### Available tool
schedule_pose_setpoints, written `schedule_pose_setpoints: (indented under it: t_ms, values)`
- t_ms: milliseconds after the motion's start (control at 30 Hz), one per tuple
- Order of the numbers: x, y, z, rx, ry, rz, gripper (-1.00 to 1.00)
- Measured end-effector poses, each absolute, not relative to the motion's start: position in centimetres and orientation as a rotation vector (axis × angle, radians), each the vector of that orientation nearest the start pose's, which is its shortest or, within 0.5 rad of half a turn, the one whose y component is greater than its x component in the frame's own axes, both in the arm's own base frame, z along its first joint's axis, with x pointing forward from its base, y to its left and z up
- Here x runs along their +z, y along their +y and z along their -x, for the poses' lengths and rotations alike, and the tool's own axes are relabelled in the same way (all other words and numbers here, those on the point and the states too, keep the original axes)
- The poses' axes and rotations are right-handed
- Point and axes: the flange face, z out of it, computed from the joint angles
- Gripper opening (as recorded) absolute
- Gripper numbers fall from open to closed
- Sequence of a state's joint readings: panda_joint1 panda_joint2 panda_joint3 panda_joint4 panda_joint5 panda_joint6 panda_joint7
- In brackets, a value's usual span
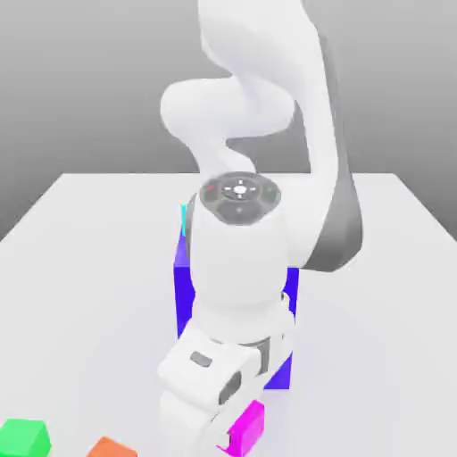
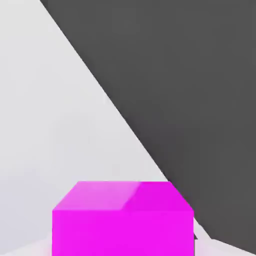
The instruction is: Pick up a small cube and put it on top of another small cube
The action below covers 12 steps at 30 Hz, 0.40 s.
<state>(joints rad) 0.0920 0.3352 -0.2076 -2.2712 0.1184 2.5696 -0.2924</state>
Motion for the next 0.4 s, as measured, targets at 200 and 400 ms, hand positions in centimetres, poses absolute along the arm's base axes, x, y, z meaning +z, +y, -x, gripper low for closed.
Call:
schedule_pose_setpoints:
  t_ms: [200,400]
  values:
    - [22.1,-21.6,-51.1,0.014,0.104,3.138,-1.0]
    - [18.3,-25.6,-50.2,0.003,0.168,3.136,1.0]
